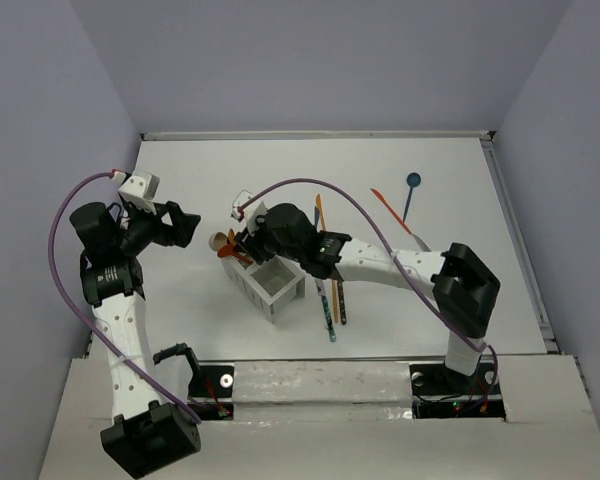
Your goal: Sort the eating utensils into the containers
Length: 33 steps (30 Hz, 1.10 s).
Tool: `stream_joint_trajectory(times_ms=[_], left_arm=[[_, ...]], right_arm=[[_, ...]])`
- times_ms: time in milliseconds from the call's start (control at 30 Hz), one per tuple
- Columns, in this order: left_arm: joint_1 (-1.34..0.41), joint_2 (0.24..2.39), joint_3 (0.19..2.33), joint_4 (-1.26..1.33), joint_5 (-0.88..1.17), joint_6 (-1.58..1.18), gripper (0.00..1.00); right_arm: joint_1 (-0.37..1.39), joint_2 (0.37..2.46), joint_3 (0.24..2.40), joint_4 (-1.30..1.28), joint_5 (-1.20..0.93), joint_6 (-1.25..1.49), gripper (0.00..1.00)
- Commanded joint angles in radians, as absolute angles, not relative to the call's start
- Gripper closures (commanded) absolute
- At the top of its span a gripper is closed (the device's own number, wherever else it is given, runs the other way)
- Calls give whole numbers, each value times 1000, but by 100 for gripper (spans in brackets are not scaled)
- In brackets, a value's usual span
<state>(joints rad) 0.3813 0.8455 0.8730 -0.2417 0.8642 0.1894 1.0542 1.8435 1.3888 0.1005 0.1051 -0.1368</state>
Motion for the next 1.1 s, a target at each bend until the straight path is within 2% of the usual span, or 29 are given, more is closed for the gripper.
stream_joint_trajectory(times_ms=[0, 67, 133, 200, 233, 367, 500, 833, 1067], left_arm=[[376, 816, 856, -183, 882, 193, 11], [379, 813, 856, -181, 882, 193, 10], [377, 805, 850, -175, 879, 193, 10], [379, 801, 841, -164, 874, 193, 9], [377, 796, 838, -161, 870, 193, 9], [377, 779, 828, -149, 856, 196, 7], [379, 772, 818, -141, 864, 196, 7], [377, 765, 808, -138, 871, 206, 7], [379, 761, 808, -138, 876, 206, 7]], right_arm=[[1062, 1715, 1468, 42, 168, -140, 41], [1045, 1639, 1479, -23, 248, -106, 36], [951, 1560, 1503, -138, 305, -36, 36], [834, 1522, 1515, -251, 260, 38, 36], [687, 1505, 1517, -280, 227, 91, 36], [363, 1590, 1531, -386, 224, 176, 34], [178, 1736, 1588, -436, 138, 277, 34], [104, 2034, 1703, -437, 152, 291, 34], [86, 2154, 1736, -437, 181, 298, 36]])
